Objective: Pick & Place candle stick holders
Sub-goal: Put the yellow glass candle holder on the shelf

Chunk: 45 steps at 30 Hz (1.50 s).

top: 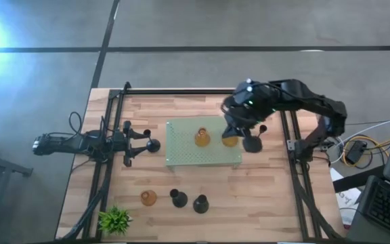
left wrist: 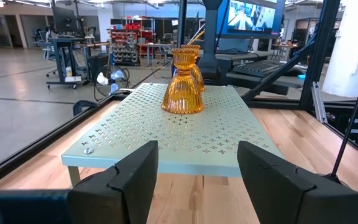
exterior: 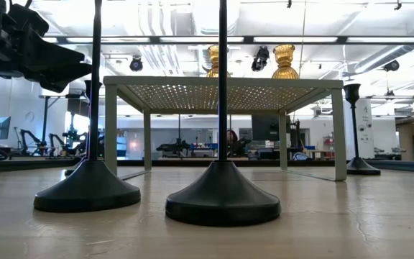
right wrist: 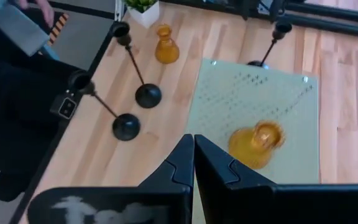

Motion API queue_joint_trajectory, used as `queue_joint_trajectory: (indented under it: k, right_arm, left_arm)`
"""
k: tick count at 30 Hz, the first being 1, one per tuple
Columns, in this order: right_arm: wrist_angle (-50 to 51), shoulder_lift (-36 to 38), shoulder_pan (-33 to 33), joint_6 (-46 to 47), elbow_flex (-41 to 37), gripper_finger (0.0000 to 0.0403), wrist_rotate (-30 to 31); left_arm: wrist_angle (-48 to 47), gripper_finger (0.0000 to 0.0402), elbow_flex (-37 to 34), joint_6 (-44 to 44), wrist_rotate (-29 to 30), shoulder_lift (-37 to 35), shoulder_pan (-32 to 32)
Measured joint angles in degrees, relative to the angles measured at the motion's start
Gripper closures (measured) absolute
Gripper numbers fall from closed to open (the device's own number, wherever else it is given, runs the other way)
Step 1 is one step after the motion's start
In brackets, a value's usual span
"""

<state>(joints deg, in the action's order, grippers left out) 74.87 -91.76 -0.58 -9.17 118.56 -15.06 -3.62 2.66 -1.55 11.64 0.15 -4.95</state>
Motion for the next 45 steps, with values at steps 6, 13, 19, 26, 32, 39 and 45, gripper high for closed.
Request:
queue_joint_trajectory:
  k: [6, 13, 19, 26, 32, 39, 45]
  right_arm:
    - [-1.0, 6.3, 3.6, 7.2, -8.7, 0.0395, 0.5]
    - [-9.9, 14.4, 8.2, 12.9, -23.7, 0.0395, 0.4]
    - [-20.8, 22.8, 12.3, 16.2, -36.9, 0.0395, 3.7]
    - [-36.2, 36.2, 13.2, 16.7, -55.0, 0.0395, 5.1]
    - [-46.3, 49.1, 8.8, 15.5, -68.1, 0.0395, 5.0]
    - [-51.8, 60.1, -0.9, 12.2, -75.8, 0.0395, 3.6]
    - [-55.4, 61.3, -11.1, 11.5, -79.6, 0.0395, -7.9]
  left_arm:
    - [-0.5, 0.0177, 0.0, 0.0, 0.0, 0.4, 0.0]
    - [-0.2, 0.0177, 0.0, 0.0, 0.0, 0.7, 0.0]
    - [1.6, 0.0177, -0.3, -1.7, 0.0, 0.8, 0.0]
    - [2.7, 0.0177, -0.3, -5.3, 0.3, 0.8, 0.0]
    - [3.6, 0.0177, -0.3, -11.0, 0.2, 0.8, 0.0]
    - [3.8, 0.0177, -0.3, -10.7, 0.0, 0.8, 0.0]
    - [1.6, 0.0177, -0.2, -10.6, 0.0, 0.8, 0.0]
